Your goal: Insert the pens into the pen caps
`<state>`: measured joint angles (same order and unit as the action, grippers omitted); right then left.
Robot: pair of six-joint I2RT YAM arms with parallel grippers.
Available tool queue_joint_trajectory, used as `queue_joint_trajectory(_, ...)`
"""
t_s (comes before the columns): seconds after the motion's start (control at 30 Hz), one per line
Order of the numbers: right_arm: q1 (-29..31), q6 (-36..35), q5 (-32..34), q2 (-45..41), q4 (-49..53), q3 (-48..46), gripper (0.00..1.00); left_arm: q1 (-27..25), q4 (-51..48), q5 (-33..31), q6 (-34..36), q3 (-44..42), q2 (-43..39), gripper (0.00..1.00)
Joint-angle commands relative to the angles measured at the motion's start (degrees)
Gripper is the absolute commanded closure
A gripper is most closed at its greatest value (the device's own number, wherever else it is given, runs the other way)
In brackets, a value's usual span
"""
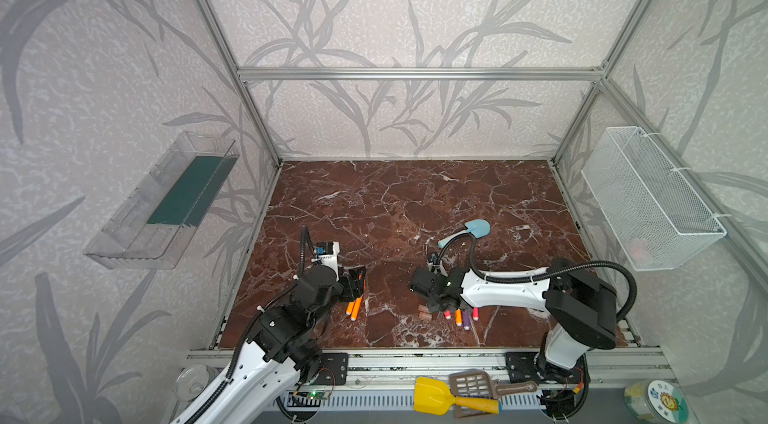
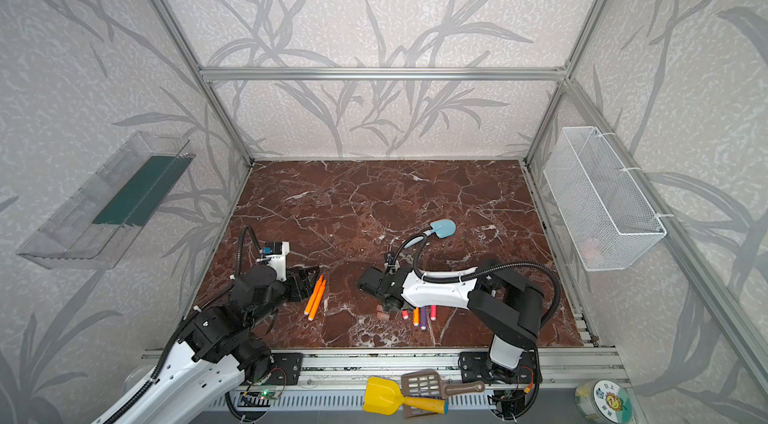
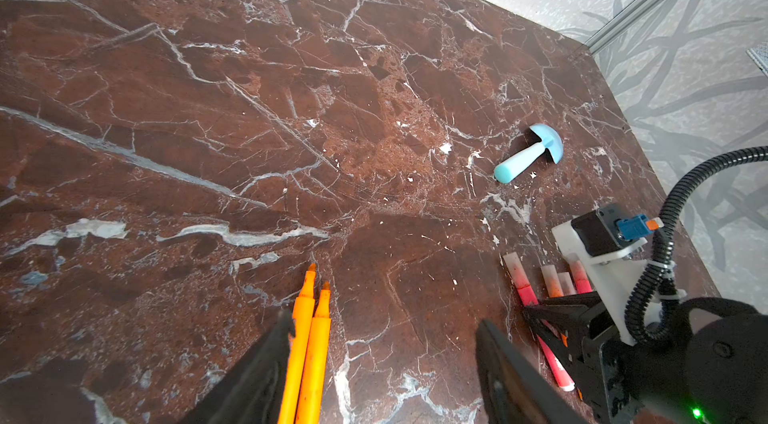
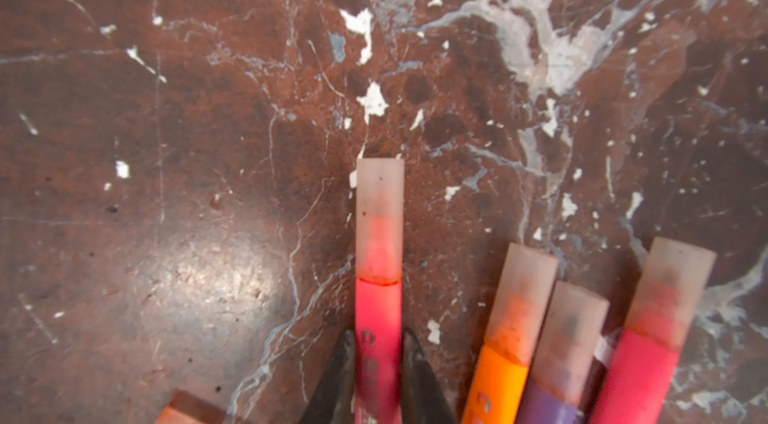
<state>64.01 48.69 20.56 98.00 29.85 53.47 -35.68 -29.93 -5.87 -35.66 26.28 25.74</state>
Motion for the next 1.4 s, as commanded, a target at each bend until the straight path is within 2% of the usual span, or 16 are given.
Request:
queue_joint_trajectory(0.0,-0.3,1.3,0.8,0.4,4.6,-2.4,0.8,-0.2,-0.1,0.1,-0.8,0.1,-0.4,0.28)
queue_joint_trajectory(0.37,-1.4,2.1,2.5,-2.0,5.4,-4.3,0.79,-0.2,-0.5,-0.2,-0.5,-0.3,-0.4,0.28)
queue_joint_trajectory(0.47,-1.4,1.3,3.3,-3.3,6.0,-3.4,0.76,-0.2,-0.6,0.1,-0.1,0.0,0.3,0.28)
queue_joint_trajectory(0.67,-1.4,-2.0,4.6,-10.2,8.0,0.2,0.65,-0.3,0.1,0.8,0.5,-0.1,4.6,0.29)
queue_joint_trajectory(0.83,-1.4,-4.9,5.0,-17.2,8.2,2.2,0.64,-0.8,0.8,1.3,-0.1,-0.7,8.4,0.34)
queue_joint_trajectory(0.97,-1.4,-7.8,4.9,-23.8,7.5,1.2,0.64,-2.9,1.2,-1.1,-2.3,-2.1,10.8,0.37)
queue_joint_trajectory(1.17,-1.4,-11.2,4.5,-35.0,0.9,-5.3,0.64,-10.4,3.5,-7.0,-5.6,-2.8,18.6,0.42)
queue_joint_trajectory(1.37,-1.4,-11.0,3.6,-40.1,0.6,-8.2,0.63,-11.7,4.4,-8.5,-6.9,-2.1,24.3,0.47)
